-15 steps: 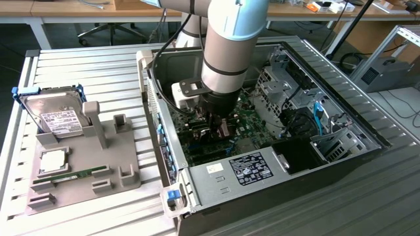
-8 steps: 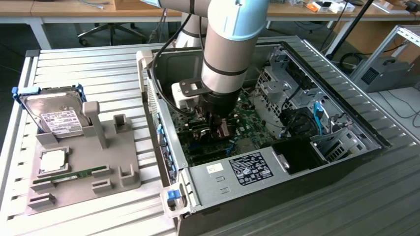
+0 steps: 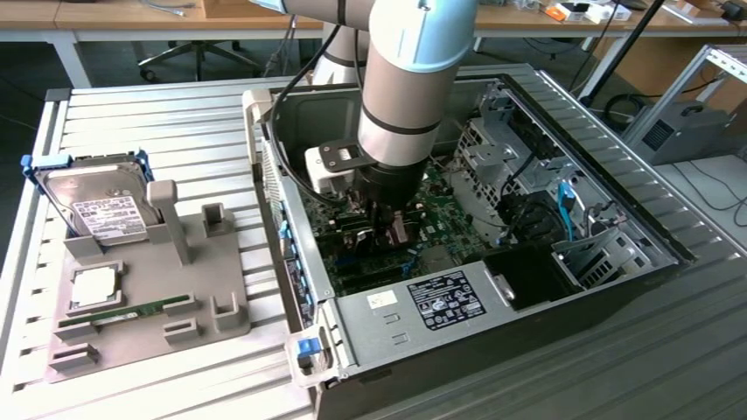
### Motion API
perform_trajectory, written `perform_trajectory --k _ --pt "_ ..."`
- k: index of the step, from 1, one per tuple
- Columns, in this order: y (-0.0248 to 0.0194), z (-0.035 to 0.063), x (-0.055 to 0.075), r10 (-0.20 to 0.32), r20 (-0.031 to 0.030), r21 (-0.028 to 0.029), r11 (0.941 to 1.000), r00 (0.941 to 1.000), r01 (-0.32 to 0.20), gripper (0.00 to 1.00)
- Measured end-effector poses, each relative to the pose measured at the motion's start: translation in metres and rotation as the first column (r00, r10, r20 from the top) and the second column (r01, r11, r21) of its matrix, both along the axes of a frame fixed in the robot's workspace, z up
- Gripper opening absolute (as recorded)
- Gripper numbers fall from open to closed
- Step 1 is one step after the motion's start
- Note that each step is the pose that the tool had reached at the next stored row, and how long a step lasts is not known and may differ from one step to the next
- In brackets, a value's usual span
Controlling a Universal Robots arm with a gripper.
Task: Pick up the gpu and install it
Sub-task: 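Insert the gpu into the slot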
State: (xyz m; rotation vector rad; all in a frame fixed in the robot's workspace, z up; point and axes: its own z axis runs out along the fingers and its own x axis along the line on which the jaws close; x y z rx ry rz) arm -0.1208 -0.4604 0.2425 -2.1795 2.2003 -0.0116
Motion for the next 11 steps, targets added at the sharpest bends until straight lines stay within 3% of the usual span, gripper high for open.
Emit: perform_trajectory --k 11 --pt "0.0 0.0022 -0.0003 0.0 0.002 0.0001 1.0 1.0 0.0 0.27"
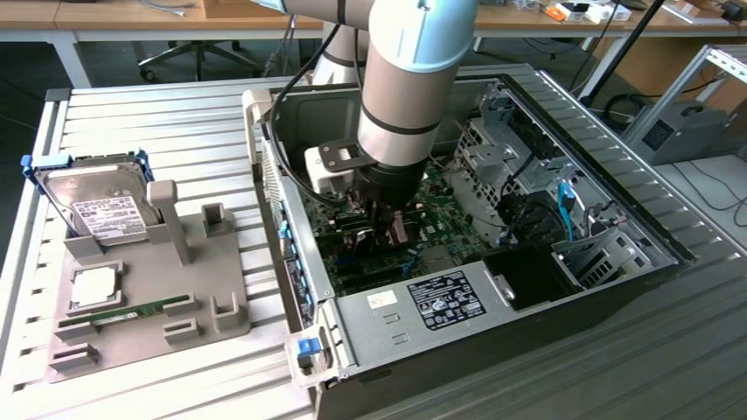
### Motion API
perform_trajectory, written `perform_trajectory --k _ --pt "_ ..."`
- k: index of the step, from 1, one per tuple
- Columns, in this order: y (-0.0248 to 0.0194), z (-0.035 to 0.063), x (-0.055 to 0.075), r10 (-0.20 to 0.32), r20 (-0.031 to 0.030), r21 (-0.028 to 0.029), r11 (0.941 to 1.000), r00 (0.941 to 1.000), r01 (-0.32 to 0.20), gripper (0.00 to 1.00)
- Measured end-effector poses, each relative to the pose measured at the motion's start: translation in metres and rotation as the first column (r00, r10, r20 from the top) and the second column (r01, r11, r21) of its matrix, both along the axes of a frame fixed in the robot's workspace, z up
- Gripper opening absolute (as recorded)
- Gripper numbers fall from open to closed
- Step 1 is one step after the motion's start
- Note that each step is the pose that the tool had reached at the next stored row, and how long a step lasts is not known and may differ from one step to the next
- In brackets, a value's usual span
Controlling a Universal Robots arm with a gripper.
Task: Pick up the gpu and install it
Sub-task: 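Insert the gpu into the slot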
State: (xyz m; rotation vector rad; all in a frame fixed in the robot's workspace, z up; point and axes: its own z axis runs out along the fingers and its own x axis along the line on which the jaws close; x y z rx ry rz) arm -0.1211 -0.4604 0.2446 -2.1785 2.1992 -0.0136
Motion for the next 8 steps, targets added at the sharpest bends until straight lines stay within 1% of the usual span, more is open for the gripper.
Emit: perform_trajectory --k 8 --pt "0.0 0.0012 -0.0001 0.0 0.0009 0.0 1.0 1.0 0.0 0.27"
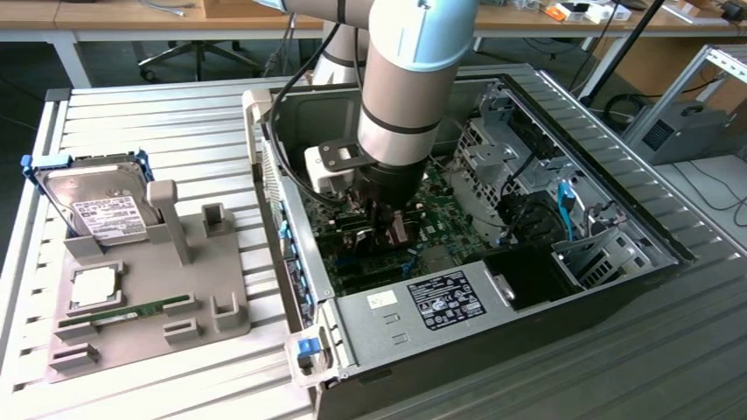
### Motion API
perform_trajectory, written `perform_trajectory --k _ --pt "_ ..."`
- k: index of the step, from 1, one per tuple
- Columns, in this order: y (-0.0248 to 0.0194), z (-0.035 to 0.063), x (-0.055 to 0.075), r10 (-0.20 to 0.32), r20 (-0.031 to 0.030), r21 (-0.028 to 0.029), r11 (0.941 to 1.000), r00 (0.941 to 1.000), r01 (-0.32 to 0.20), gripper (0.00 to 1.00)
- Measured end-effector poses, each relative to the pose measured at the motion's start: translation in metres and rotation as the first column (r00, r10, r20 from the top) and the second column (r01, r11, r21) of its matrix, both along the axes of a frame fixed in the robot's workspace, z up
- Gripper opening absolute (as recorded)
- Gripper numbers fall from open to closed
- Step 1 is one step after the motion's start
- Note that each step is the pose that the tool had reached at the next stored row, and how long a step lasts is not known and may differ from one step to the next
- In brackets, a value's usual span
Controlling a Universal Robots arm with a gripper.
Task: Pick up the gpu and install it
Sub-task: 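Insert the gpu into the slot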
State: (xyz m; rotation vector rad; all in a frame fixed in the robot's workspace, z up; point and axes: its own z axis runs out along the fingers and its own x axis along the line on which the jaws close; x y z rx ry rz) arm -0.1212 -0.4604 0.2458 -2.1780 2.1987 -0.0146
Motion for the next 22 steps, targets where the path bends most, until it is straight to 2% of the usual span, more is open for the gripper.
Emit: perform_trajectory --k 14,22 --pt "-0.0001 -0.0013 -0.0001 0.0 0.0021 -0.0003 1.0 1.0 0.0 0.27" --pt "-0.0001 -0.0013 -0.0027 0.0 0.0068 -0.0003 1.0 1.0 0.0 0.27"
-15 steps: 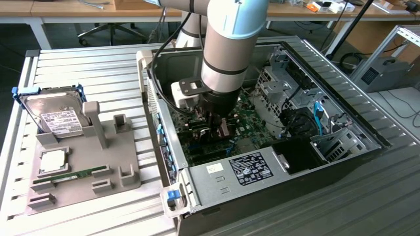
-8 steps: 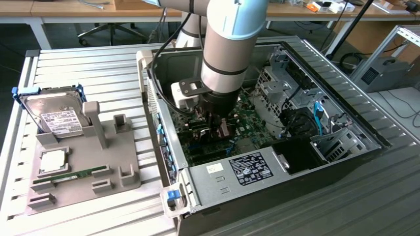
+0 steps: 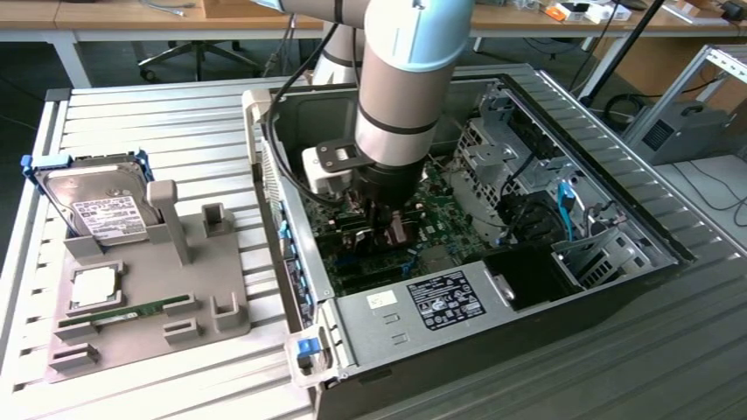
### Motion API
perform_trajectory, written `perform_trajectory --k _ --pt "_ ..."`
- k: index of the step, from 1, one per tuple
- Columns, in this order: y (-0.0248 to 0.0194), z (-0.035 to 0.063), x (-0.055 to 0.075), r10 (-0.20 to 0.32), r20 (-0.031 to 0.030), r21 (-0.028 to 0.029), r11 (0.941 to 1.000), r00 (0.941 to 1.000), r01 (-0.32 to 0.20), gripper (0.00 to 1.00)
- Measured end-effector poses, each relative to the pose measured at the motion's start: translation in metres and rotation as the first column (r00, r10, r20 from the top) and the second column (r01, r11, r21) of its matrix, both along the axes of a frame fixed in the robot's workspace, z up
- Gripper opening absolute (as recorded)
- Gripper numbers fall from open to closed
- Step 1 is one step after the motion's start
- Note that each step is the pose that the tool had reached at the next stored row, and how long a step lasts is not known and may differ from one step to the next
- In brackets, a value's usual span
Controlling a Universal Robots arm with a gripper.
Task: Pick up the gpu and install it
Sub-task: 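Insert the gpu into the slot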
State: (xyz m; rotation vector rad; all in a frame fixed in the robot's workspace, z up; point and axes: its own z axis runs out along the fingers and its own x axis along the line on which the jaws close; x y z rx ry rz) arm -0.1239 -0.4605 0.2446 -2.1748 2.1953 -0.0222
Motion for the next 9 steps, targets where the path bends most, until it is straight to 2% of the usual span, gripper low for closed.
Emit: perform_trajectory --k 9 --pt "0.0 0.0 -0.0004 0.0 0.0009 -0.0001 1.0 1.0 0.0 0.27"
